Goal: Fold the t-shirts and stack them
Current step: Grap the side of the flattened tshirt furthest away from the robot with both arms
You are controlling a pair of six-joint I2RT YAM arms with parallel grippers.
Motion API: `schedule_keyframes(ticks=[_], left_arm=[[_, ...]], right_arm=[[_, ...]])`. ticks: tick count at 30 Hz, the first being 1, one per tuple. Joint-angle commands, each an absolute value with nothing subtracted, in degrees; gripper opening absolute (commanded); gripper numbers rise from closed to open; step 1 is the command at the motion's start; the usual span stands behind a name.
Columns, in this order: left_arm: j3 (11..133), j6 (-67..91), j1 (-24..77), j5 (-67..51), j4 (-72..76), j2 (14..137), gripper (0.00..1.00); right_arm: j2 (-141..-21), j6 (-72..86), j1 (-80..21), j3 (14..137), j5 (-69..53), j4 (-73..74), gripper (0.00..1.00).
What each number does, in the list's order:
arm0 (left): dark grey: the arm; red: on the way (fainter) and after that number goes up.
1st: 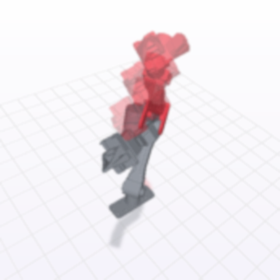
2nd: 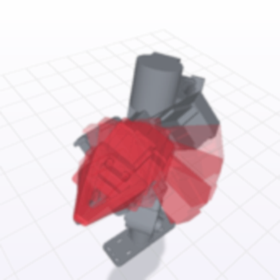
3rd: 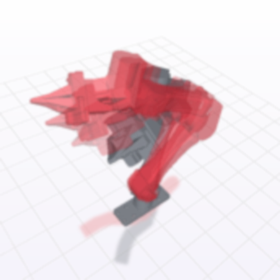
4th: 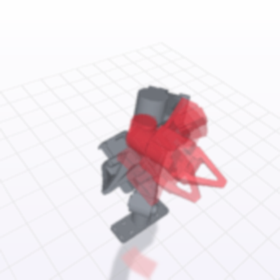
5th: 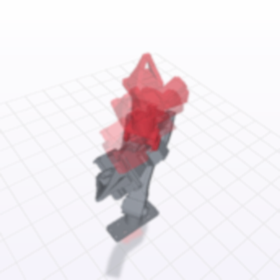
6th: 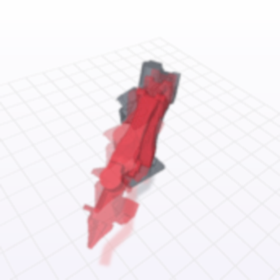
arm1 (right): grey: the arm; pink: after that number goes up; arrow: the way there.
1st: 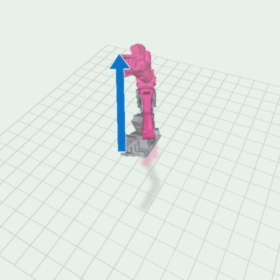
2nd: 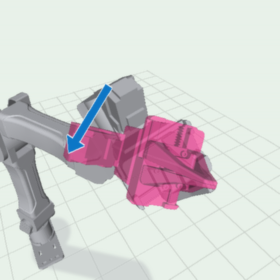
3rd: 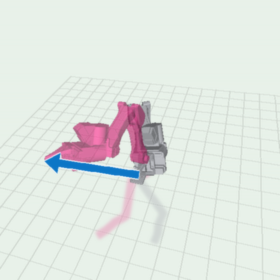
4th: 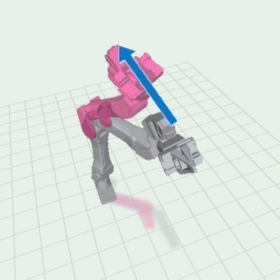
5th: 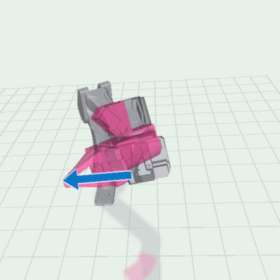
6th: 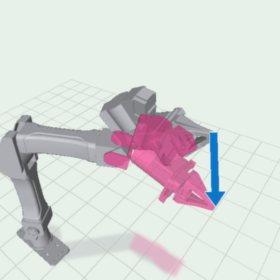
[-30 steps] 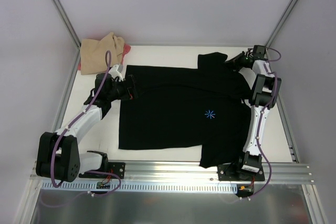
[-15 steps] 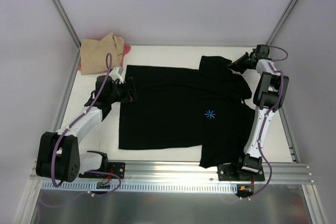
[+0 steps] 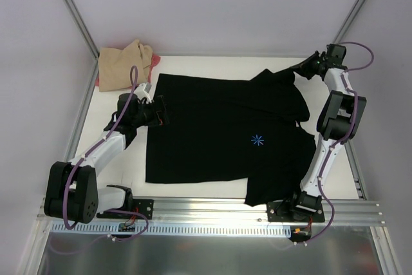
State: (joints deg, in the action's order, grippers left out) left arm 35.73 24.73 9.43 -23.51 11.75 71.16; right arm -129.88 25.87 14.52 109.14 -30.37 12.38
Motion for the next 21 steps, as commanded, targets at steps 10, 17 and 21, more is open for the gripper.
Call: schedule_keyframes(ticks=[10,17,21], left_arm=[[35.33,25.49,10.11,-24.26,14.15,69.35,0.92],[34.19,25.22,10.02,-23.73,12.66,66.54,0.92],[33.93,25.40,10.11,-23.82,12.66,66.01,0.92]], right_arm=[[-119.18,24.43,14.41,94.84,-33.49,10.99,0.00],[-120.57,24.17,14.33,97.80,-32.78,12.74,0.00],[-125.32,24.08,14.15,106.07,-32.70,16.25,0.00]])
